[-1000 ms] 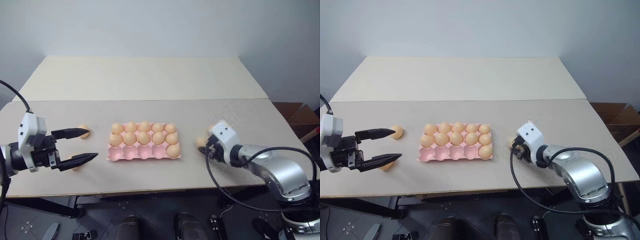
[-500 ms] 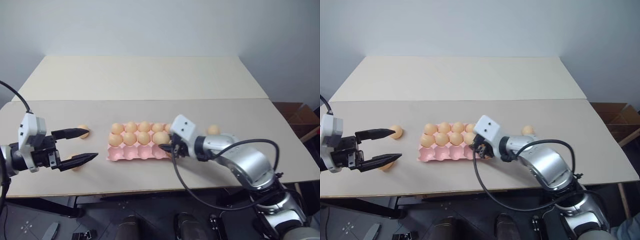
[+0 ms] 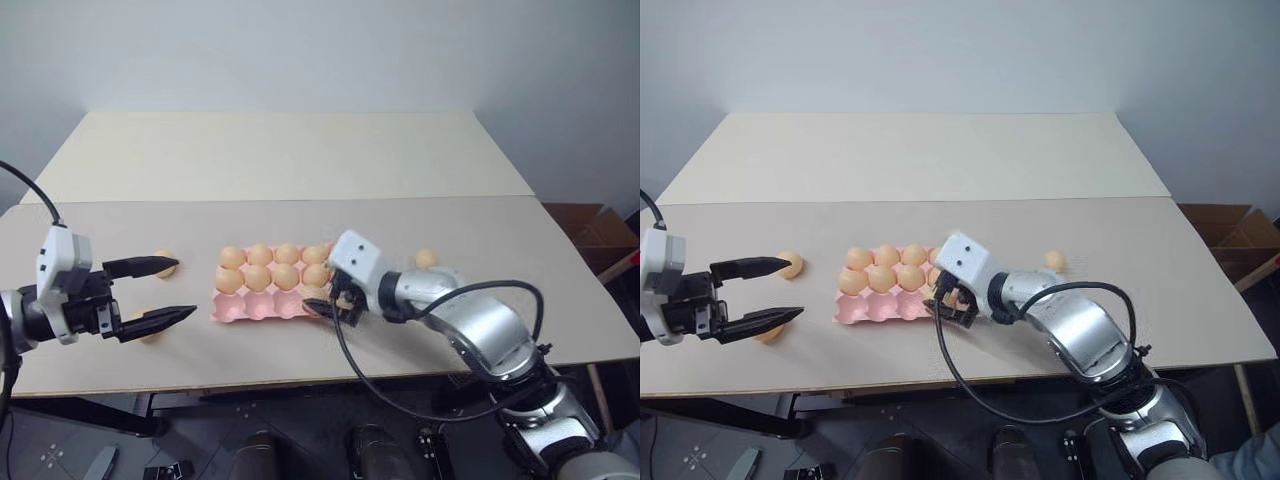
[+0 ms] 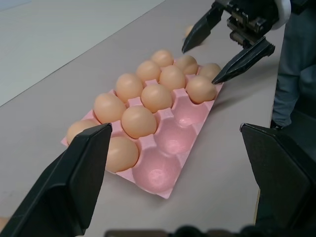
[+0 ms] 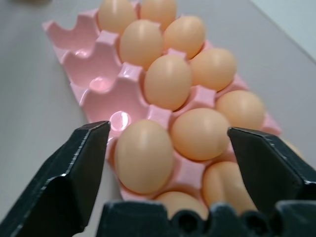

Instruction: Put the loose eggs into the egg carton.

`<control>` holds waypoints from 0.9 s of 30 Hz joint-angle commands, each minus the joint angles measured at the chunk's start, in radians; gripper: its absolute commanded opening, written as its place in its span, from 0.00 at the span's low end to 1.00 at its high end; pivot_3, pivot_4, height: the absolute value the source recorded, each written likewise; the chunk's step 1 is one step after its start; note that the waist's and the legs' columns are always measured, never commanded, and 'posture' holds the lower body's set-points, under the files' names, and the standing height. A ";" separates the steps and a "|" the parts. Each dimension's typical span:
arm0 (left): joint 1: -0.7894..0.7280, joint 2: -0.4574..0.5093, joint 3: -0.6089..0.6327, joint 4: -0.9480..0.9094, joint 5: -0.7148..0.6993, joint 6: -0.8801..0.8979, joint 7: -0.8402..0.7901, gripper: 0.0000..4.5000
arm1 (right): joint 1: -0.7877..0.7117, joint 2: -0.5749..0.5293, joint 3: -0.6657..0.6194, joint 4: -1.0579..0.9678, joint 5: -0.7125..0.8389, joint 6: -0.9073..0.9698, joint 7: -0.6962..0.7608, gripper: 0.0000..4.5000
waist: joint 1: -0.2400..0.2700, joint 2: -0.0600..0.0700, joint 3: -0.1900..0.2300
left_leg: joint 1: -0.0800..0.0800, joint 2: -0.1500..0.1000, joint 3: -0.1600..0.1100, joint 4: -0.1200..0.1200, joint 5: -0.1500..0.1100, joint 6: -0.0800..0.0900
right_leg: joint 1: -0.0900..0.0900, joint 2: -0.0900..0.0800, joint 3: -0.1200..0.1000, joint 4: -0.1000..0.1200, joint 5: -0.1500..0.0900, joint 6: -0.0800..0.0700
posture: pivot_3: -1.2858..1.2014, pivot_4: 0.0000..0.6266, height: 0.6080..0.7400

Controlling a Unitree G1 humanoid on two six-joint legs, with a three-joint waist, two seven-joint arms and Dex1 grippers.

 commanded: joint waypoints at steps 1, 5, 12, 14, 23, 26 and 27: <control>-0.015 0.000 0.006 0.004 0.001 -0.027 -0.006 1.00 | 0.025 -0.079 -0.193 -0.103 0.081 -0.017 0.074 0.99 | 0.005 0.000 0.000 | 0.000 0.000 0.000 0.000 0.000 0.000 | 0.000 0.000 0.000 0.000 0.000 0.000 | 0.52 0.24 1.00; 0.018 0.000 0.029 0.012 0.007 -0.030 -0.013 1.00 | 0.172 -0.244 -0.367 -0.085 0.095 -0.211 0.221 0.99 | 0.011 0.000 0.000 | 0.000 0.000 0.000 0.000 0.000 0.000 | 0.002 0.000 -0.001 -0.003 0.000 0.000 | 0.52 0.24 1.00; 0.136 -0.023 0.110 0.025 0.018 -0.060 -0.031 1.00 | 0.380 -0.400 -0.628 0.085 0.140 -0.463 0.446 0.99 | -0.002 0.000 0.000 | 0.003 0.001 0.001 0.000 0.000 0.000 | 0.003 0.001 0.000 -0.002 -0.002 0.001 | 0.52 0.24 1.00; 0.170 -0.031 0.131 0.015 0.015 -0.058 -0.033 1.00 | 0.463 -0.431 -0.656 0.103 0.138 -0.521 0.518 0.99 | -0.002 0.000 0.000 | 0.004 0.001 0.001 0.000 0.000 0.000 | 0.004 0.001 0.000 -0.001 -0.003 0.000 | 0.52 0.24 1.00; 0.190 -0.040 0.134 -0.020 -0.001 -0.042 -0.008 1.00 | 0.560 -0.429 -0.641 0.100 0.108 -0.566 0.486 0.99 | 0.000 0.000 0.000 | 0.006 0.001 0.001 0.000 0.000 0.000 | 0.006 0.000 0.002 -0.002 -0.007 0.001 | 0.52 0.24 1.00; 0.150 -0.026 0.113 -0.016 -0.006 -0.037 -0.008 1.00 | 0.463 -0.425 -0.578 0.123 0.084 -0.433 0.376 0.99 | -0.001 0.000 0.000 | 0.006 0.001 0.001 0.000 0.000 0.000 | 0.005 0.000 0.002 -0.002 -0.007 0.001 | 0.52 0.24 1.00; 0.141 -0.024 0.108 -0.016 -0.007 -0.035 -0.008 1.00 | 0.436 -0.423 -0.557 0.128 0.073 -0.393 0.342 0.99 | -0.002 0.000 0.000 | 0.005 0.001 0.001 0.000 0.000 0.000 | 0.005 0.000 0.002 -0.002 -0.007 0.000 | 0.52 0.24 1.00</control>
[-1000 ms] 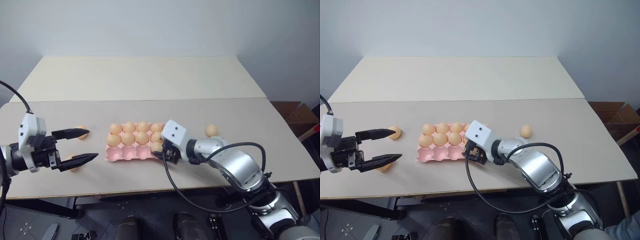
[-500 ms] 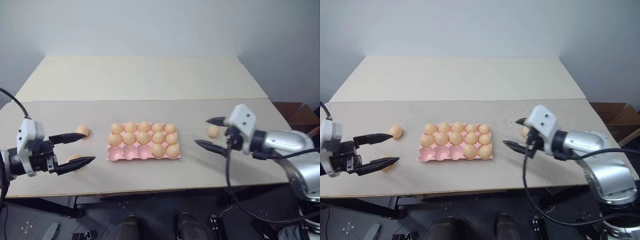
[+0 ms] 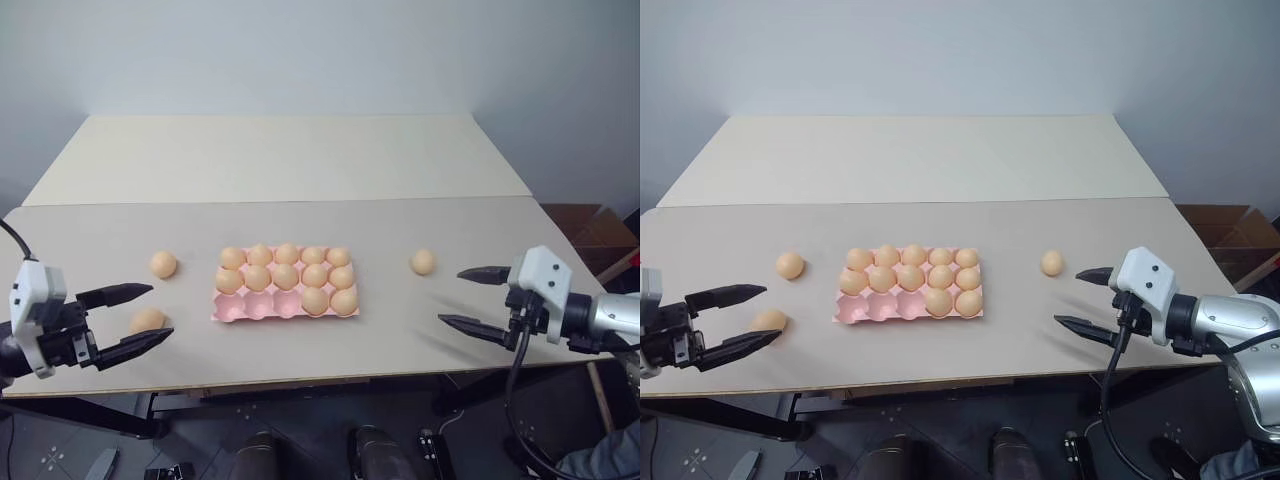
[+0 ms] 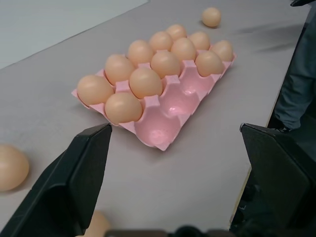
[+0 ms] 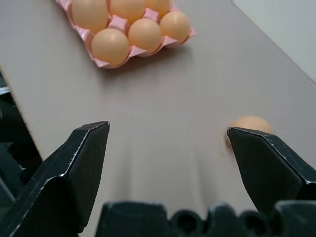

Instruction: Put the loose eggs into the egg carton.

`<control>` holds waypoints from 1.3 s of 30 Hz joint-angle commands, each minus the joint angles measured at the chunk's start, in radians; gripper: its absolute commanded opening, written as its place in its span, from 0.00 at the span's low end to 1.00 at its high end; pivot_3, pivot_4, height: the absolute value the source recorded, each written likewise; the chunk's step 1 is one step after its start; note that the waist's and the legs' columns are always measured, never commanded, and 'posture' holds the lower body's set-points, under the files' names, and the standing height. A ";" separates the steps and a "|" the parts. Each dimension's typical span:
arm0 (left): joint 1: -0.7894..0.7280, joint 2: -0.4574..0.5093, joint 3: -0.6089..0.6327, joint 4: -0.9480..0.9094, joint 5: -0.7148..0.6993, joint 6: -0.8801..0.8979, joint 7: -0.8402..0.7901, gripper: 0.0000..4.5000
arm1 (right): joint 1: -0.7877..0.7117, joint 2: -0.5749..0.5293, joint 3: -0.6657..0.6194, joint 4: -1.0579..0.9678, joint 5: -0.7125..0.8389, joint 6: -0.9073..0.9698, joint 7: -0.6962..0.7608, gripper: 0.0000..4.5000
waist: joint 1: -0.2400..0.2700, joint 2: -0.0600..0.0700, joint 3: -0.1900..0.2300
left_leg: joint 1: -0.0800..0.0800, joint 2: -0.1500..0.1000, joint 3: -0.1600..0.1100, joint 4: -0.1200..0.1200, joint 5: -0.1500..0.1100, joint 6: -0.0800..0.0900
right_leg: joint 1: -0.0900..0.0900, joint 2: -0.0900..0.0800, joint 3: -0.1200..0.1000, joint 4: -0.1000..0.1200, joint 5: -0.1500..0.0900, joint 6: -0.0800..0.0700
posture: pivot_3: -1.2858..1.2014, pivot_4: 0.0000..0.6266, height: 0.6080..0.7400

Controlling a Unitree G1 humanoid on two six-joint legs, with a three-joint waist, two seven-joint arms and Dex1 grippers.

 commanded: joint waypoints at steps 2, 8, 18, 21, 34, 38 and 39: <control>-0.051 0.024 -0.018 -0.016 -0.015 0.000 -0.002 1.00 | -0.181 0.038 0.107 0.045 -0.048 0.266 -0.209 0.99 | -0.002 0.000 0.000 | -0.001 0.000 0.000 0.000 0.000 0.000 | -0.001 0.000 0.000 0.000 0.003 -0.005 | 0.52 0.24 1.00; -0.101 0.040 -0.054 0.003 -0.013 -0.001 -0.015 1.00 | -0.446 0.197 0.278 0.246 -0.175 0.508 -0.454 0.99 | -0.002 0.000 0.000 | -0.005 -0.001 0.001 0.000 0.000 0.000 | -0.006 0.000 0.001 0.001 0.004 -0.006 | 0.52 0.24 1.00; -0.151 0.050 -0.095 0.025 -0.007 -0.003 -0.024 1.00 | -0.608 0.389 0.309 0.568 -0.268 0.487 -0.605 0.91 | -0.003 0.000 0.000 | -0.009 -0.001 0.002 0.000 0.000 0.000 | -0.010 0.000 0.001 0.001 0.008 0.001 | 0.52 0.24 1.00; -0.144 0.051 -0.089 0.019 -0.009 -0.002 -0.027 1.00 | -0.609 0.400 0.306 0.552 -0.267 0.491 -0.602 0.72 | -0.004 0.000 0.000 | -0.009 -0.001 0.002 0.000 0.000 0.000 | -0.010 0.001 0.002 0.002 0.008 0.001 | 0.52 0.24 1.00; -0.150 0.061 -0.083 0.035 -0.009 -0.006 -0.031 1.00 | -0.599 0.409 0.411 -0.021 -0.061 0.487 -0.373 0.43 | -0.006 0.001 0.000 | -0.008 0.000 0.002 0.000 0.000 0.000 | -0.010 0.001 0.002 0.003 0.008 0.001 | 0.52 0.24 1.00; -0.162 0.053 -0.100 0.035 -0.007 -0.009 -0.025 1.00 | -0.627 0.507 0.570 -0.018 -0.097 0.458 -0.390 0.43 | -0.006 0.001 0.000 | -0.006 0.000 0.002 0.000 0.000 0.000 | -0.009 0.001 0.002 0.003 0.008 0.001 | 0.52 0.24 1.00; -0.166 0.052 -0.102 0.037 -0.007 -0.009 -0.025 1.00 | -0.631 0.528 0.605 -0.009 -0.109 0.451 -0.394 0.43 | -0.006 0.001 0.000 | -0.007 0.000 0.002 0.000 0.000 0.000 | -0.009 0.001 0.002 0.004 0.008 0.000 | 0.52 0.24 1.00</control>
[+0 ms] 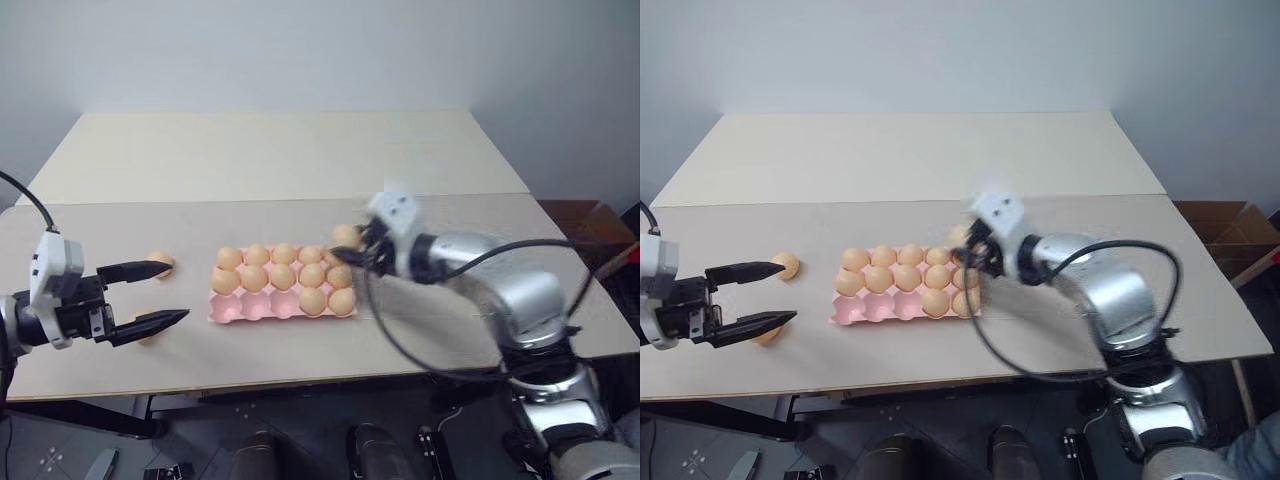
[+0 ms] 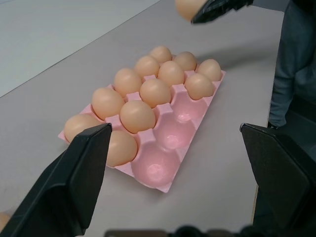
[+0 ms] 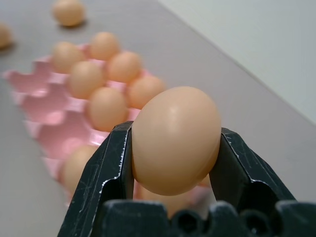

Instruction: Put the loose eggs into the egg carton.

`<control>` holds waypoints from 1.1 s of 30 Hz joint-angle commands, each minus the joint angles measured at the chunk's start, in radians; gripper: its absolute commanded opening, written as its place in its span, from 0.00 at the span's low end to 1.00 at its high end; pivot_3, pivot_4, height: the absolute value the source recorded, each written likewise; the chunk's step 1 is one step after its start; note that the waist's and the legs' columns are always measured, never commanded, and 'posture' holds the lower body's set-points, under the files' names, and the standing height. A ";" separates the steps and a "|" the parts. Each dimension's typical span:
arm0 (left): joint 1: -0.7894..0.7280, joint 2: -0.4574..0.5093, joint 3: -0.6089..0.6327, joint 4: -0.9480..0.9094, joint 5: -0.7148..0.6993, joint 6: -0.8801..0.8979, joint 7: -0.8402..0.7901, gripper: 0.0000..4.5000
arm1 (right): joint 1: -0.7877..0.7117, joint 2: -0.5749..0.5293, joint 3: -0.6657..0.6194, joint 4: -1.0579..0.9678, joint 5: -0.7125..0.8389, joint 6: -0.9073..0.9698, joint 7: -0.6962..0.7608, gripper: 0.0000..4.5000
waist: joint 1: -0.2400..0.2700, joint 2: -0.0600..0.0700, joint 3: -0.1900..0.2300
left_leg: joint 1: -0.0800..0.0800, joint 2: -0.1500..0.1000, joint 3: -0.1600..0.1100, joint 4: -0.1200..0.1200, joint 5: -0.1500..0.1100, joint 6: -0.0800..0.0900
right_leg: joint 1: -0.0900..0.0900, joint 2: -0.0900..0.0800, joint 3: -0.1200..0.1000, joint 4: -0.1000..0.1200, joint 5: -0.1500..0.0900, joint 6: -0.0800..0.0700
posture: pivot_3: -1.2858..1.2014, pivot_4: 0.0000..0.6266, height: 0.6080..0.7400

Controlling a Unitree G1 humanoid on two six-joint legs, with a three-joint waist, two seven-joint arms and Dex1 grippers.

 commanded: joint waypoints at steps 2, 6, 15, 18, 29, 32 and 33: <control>-0.019 0.005 0.004 -0.005 0.003 -0.014 0.005 1.00 | -0.045 0.052 0.150 0.000 -0.068 -0.063 -0.019 0.43 | 0.000 0.000 0.000 | -0.001 0.000 0.000 0.000 0.000 0.000 | 0.000 0.000 0.000 0.000 0.000 0.000 | 0.52 0.24 1.00; -0.015 0.000 0.006 -0.009 0.003 -0.016 0.009 1.00 | -0.071 0.088 0.286 0.054 -0.167 -0.097 -0.050 0.43 | 0.004 0.000 0.000 | -0.002 -0.001 0.000 0.000 0.000 0.000 | -0.001 -0.001 0.000 0.000 0.000 0.000 | 0.52 0.24 1.00; -0.019 0.004 0.010 -0.003 0.006 -0.022 0.007 1.00 | -0.075 0.123 0.199 -0.008 -0.145 -0.037 -0.038 0.88 | 0.003 0.000 0.000 | -0.001 0.000 0.000 0.000 0.000 0.000 | -0.001 -0.001 -0.001 0.000 0.000 -0.001 | 0.52 0.24 1.00; -0.022 0.006 0.012 0.002 0.009 -0.025 0.004 1.00 | -0.068 0.093 0.112 -0.076 -0.095 0.008 -0.015 1.00 | 0.006 0.000 0.000 | -0.002 0.000 0.000 0.000 0.000 0.000 | -0.001 -0.001 -0.001 0.000 0.000 -0.001 | 0.52 0.24 1.00; 0.021 0.000 0.052 0.048 0.042 -0.049 -0.004 1.00 | 0.268 -0.279 -0.349 -0.074 0.038 -0.307 0.269 1.00 | 0.007 -0.001 0.000 | -0.001 -0.001 0.000 0.000 0.000 0.000 | 0.000 -0.001 -0.001 -0.002 -0.001 0.000 | 0.52 0.24 1.00; 0.067 -0.007 0.084 0.063 0.048 -0.043 0.007 1.00 | 0.383 -0.341 -0.412 0.034 0.025 -0.493 0.366 1.00 | 0.000 -0.001 -0.001 | 0.000 0.000 0.001 0.000 0.000 0.000 | 0.001 0.000 -0.001 -0.001 -0.001 0.000 | 0.52 0.24 1.00; 0.083 -0.010 0.095 0.069 0.050 -0.041 0.011 1.00 | 0.408 -0.355 -0.423 0.058 0.026 -0.537 0.391 1.00 | -0.002 -0.001 0.000 | 0.001 0.000 0.001 0.000 0.000 0.000 | 0.001 0.000 0.000 -0.001 -0.001 0.000 | 0.52 0.24 1.00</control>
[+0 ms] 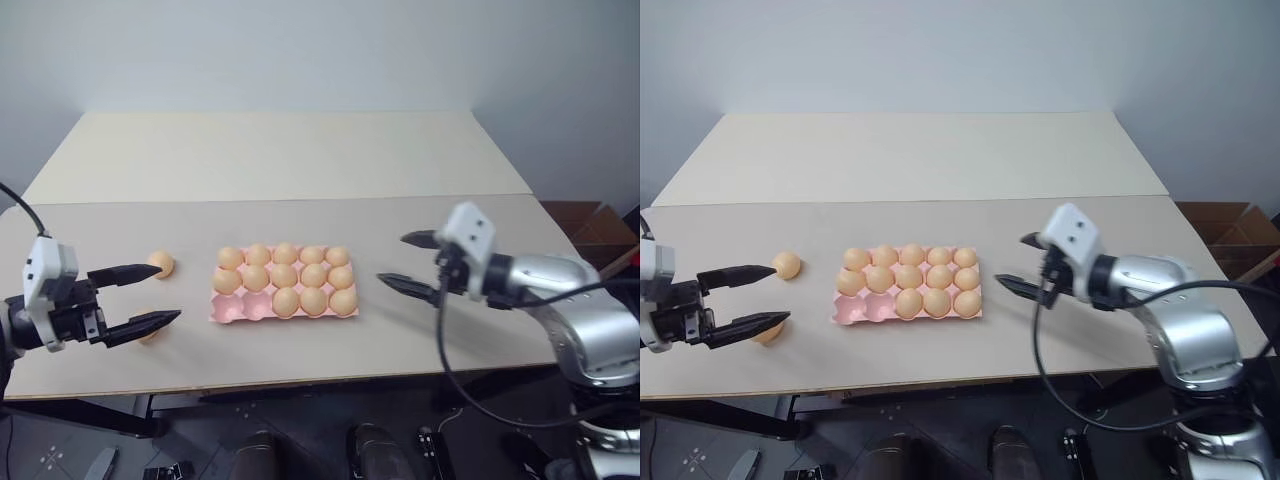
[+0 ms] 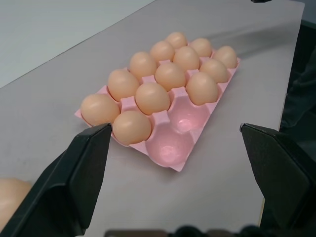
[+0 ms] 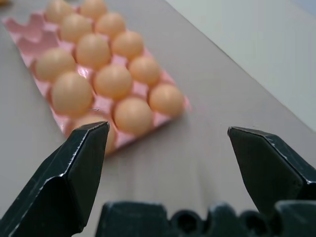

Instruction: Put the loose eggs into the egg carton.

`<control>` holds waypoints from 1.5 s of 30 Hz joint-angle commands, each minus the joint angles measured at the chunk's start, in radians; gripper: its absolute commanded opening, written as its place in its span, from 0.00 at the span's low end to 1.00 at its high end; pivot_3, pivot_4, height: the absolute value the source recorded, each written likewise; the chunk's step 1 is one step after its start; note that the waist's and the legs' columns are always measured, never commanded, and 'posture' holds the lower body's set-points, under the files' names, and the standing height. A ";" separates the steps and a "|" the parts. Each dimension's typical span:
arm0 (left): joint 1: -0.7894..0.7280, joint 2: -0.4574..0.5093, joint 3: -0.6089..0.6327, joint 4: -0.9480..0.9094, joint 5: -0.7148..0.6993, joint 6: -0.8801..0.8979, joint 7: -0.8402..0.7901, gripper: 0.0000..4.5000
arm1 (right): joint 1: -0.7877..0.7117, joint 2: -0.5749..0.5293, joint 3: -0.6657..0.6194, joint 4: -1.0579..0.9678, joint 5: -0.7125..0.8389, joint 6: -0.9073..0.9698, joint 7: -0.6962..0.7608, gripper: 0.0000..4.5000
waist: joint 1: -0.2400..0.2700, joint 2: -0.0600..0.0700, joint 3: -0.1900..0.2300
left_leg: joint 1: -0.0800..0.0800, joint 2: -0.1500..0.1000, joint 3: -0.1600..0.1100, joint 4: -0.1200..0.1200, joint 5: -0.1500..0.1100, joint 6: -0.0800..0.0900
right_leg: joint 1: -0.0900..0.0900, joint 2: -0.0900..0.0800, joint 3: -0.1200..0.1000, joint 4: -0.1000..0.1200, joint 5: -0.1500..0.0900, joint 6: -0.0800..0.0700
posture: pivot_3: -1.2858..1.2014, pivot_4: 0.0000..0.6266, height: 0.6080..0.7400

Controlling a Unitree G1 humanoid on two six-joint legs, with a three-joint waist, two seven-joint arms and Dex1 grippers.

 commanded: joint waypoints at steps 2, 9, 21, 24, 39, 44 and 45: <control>0.055 -0.012 0.077 0.023 0.015 -0.008 0.023 1.00 | 0.059 -0.046 -0.071 0.065 0.020 -0.181 0.103 1.00 | -0.004 0.000 0.000 | 0.001 0.000 0.000 0.000 0.000 0.000 | 0.000 0.000 0.000 0.001 0.000 0.001 | 0.52 0.24 1.00; 0.173 0.043 0.196 -0.070 -0.025 0.323 0.195 1.00 | 0.062 -0.043 -0.061 0.053 0.042 -0.226 0.108 1.00 | 0.001 0.000 0.000 | 0.001 0.001 0.000 0.000 0.000 0.000 | 0.000 0.000 0.000 0.001 -0.001 0.001 | 0.52 0.24 1.00; 0.149 -0.034 0.200 -0.212 -0.048 0.670 0.502 1.00 | 0.094 -0.014 -0.069 -0.037 0.090 -0.214 0.053 1.00 | 0.011 0.000 0.000 | 0.001 0.000 -0.001 0.000 0.000 0.000 | 0.001 -0.001 0.000 0.001 -0.001 -0.001 | 0.52 0.24 1.00; 0.090 -0.054 0.138 -0.193 -0.024 0.688 0.578 1.00 | 0.106 -0.013 -0.074 -0.060 0.102 -0.207 0.041 1.00 | 0.013 -0.001 0.000 | 0.001 -0.001 -0.001 0.000 0.000 0.000 | 0.001 -0.001 0.000 0.001 -0.001 -0.001 | 0.52 0.24 1.00; -0.130 -0.091 -0.166 -0.048 0.078 0.693 0.713 0.58 | 0.135 -0.026 -0.094 -0.116 0.150 -0.173 -0.005 1.00 | 0.014 0.000 0.000 | 0.002 -0.001 -0.001 0.000 0.000 0.000 | 0.002 -0.001 0.000 0.001 0.000 -0.001 | 0.52 0.24 1.00; -0.110 -0.066 -0.168 -0.053 0.108 0.594 0.646 0.39 | 0.137 -0.027 -0.102 -0.127 0.164 -0.164 -0.022 1.00 | 0.016 0.000 0.000 | 0.004 -0.001 -0.001 0.000 0.000 0.000 | 0.005 -0.001 0.000 0.000 0.000 -0.001 | 0.52 0.24 1.00; -0.093 -0.049 -0.158 -0.072 0.113 0.540 0.602 0.39 | 0.140 -0.027 -0.103 -0.130 0.163 -0.164 -0.025 1.00 | 0.017 0.000 0.000 | 0.004 -0.001 -0.001 0.000 0.000 0.000 | 0.005 -0.001 0.000 0.000 0.000 -0.001 | 0.52 0.24 1.00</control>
